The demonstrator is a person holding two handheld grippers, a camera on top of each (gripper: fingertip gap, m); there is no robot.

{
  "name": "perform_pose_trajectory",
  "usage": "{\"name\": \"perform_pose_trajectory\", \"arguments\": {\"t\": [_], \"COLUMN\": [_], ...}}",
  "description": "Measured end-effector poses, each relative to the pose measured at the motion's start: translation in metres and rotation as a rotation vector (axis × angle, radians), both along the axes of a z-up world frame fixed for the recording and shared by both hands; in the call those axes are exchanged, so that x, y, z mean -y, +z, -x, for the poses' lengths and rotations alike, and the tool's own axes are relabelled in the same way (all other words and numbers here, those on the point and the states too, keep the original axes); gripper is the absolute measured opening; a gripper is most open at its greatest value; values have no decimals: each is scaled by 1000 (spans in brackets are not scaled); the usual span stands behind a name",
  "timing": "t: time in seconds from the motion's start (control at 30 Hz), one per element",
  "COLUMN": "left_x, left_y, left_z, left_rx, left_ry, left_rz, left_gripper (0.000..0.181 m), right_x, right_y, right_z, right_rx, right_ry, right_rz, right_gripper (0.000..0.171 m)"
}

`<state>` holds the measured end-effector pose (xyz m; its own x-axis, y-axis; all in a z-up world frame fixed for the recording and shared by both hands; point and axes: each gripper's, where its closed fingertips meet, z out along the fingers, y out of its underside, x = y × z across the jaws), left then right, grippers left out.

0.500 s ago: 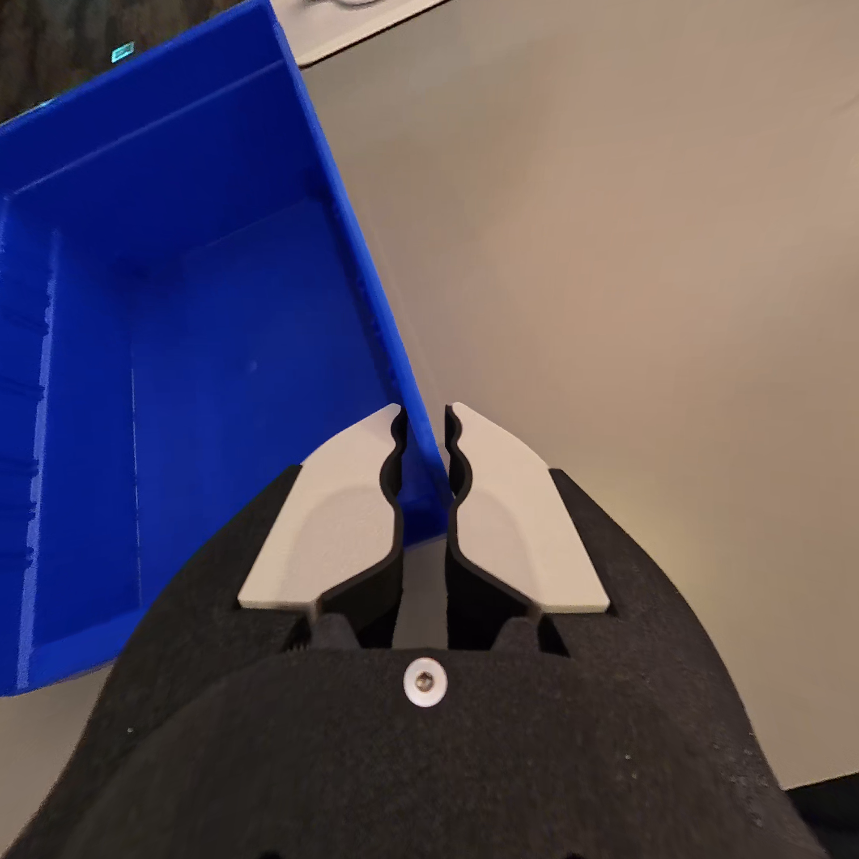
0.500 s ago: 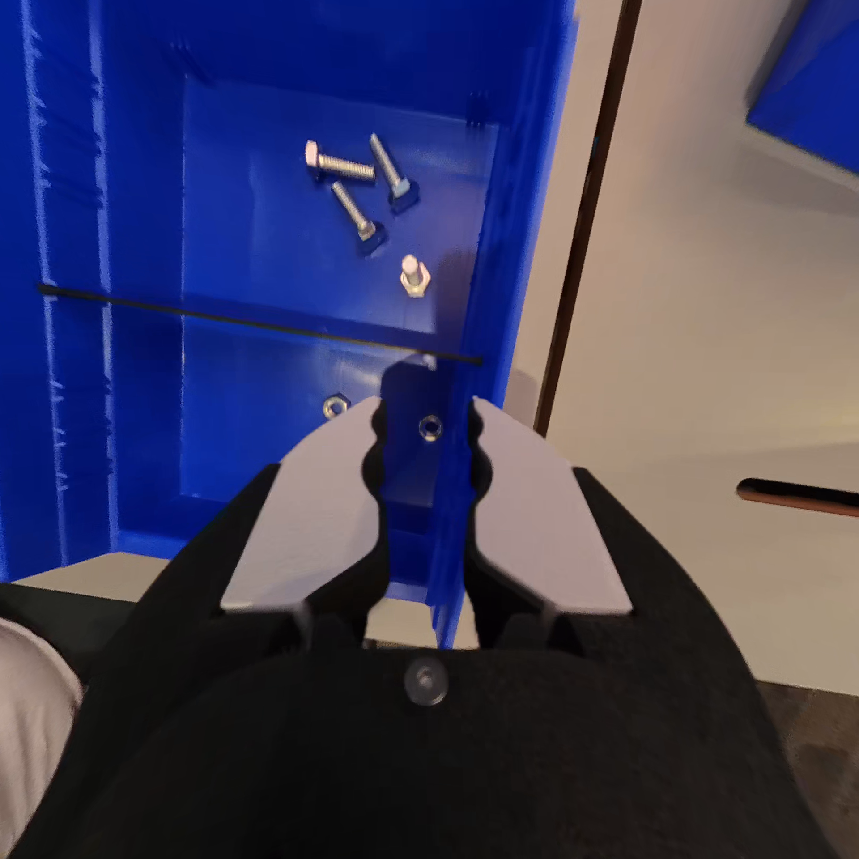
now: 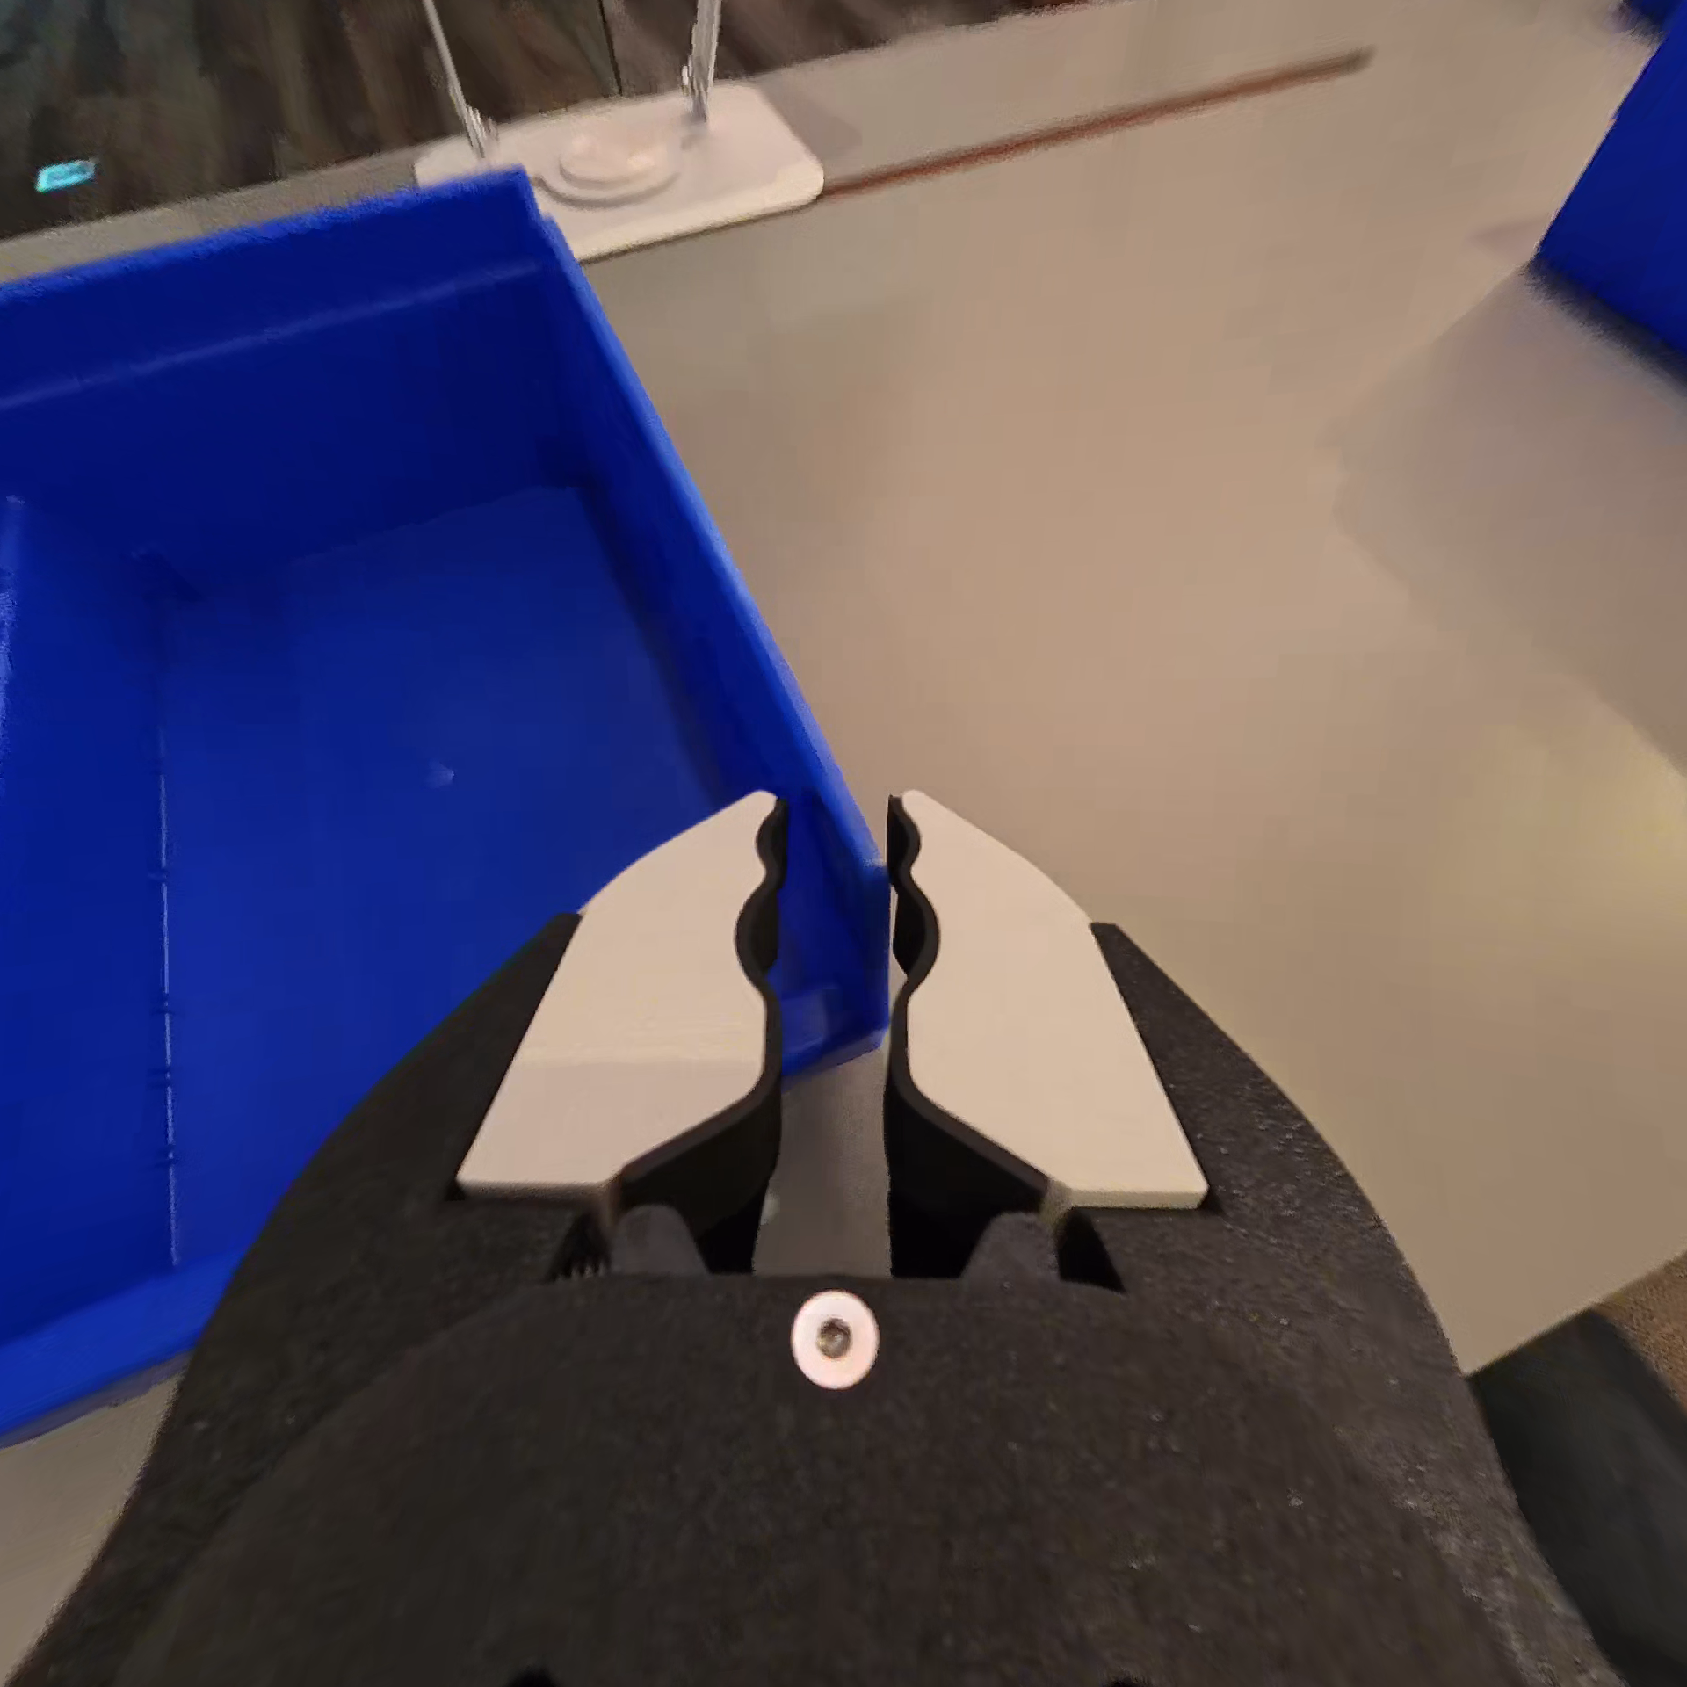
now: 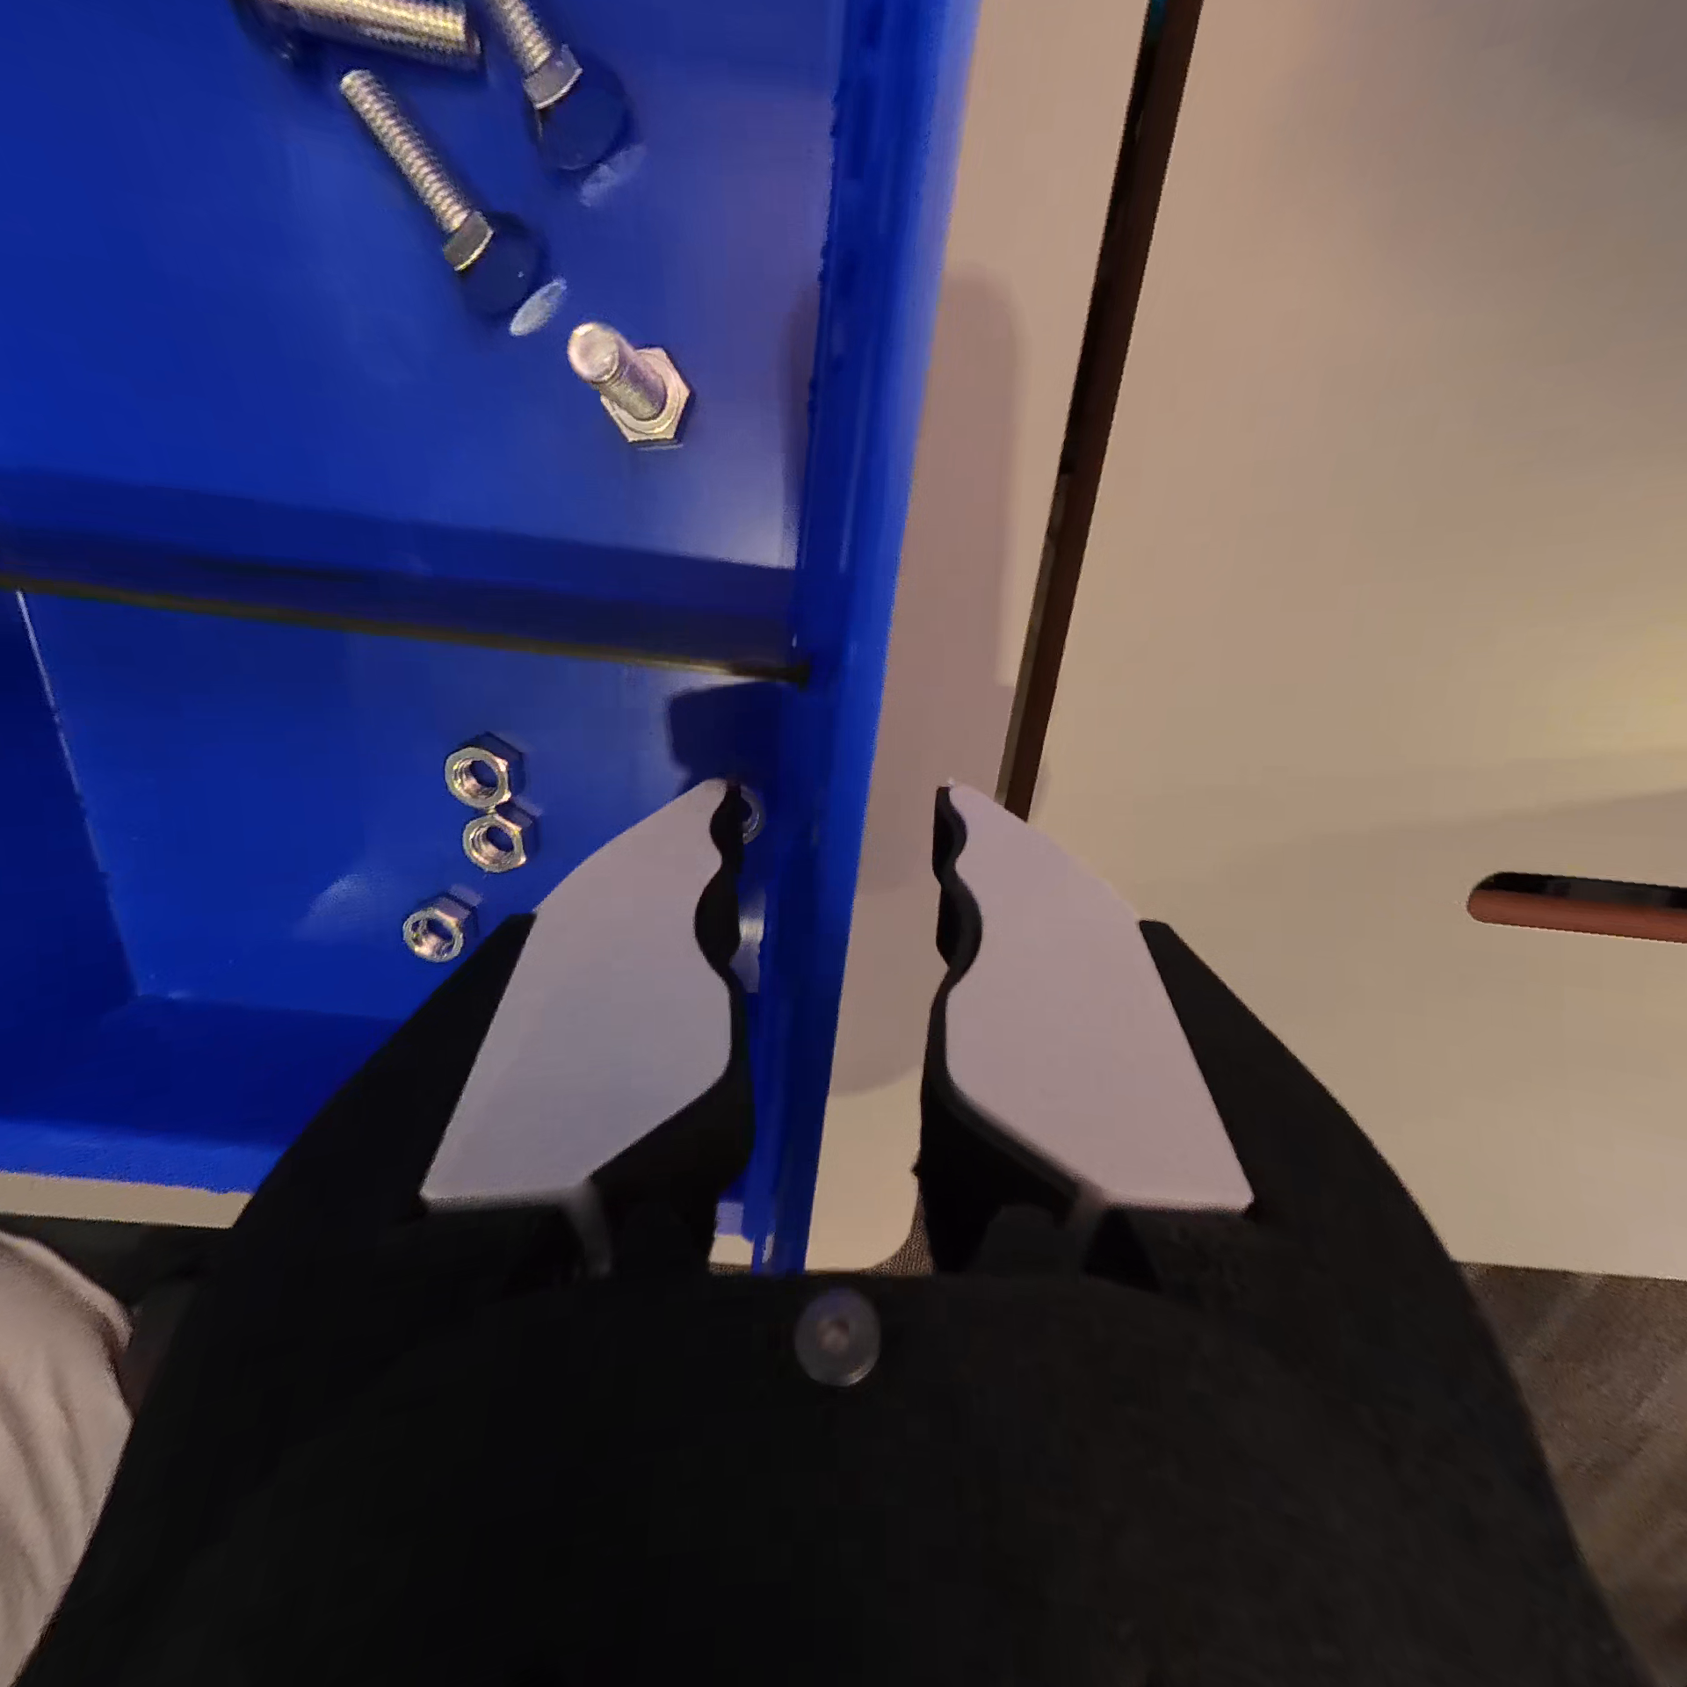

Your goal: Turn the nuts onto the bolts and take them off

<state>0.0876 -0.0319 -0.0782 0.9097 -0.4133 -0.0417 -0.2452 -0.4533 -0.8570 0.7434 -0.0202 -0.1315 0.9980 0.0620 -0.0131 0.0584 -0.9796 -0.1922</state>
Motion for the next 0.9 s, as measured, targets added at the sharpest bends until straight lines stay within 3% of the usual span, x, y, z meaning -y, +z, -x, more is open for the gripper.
{"name": "perform_pose_trajectory", "arguments": {"t": [0.1, 0.33, 0.67, 0.9], "left_x": [7, 21, 26, 37], "left_y": [21, 50, 74, 92], "left_z": [3, 20, 91, 161], "left_rx": [90, 113, 62, 72], "left_ry": [-29, -50, 65, 194], "left_rz": [-34, -93, -165, -223], "left_gripper": [22, 22, 21, 21], "right_x": [-1, 1, 10, 20], "right_y": [-9, -17, -13, 9], "right_z": [-1, 16, 19, 31], "right_rx": [8, -150, -152, -115], "right_ry": [10, 5, 5, -4], "right_rz": [30, 102, 122, 139], "right_gripper": [39, 5, 4, 4]}}
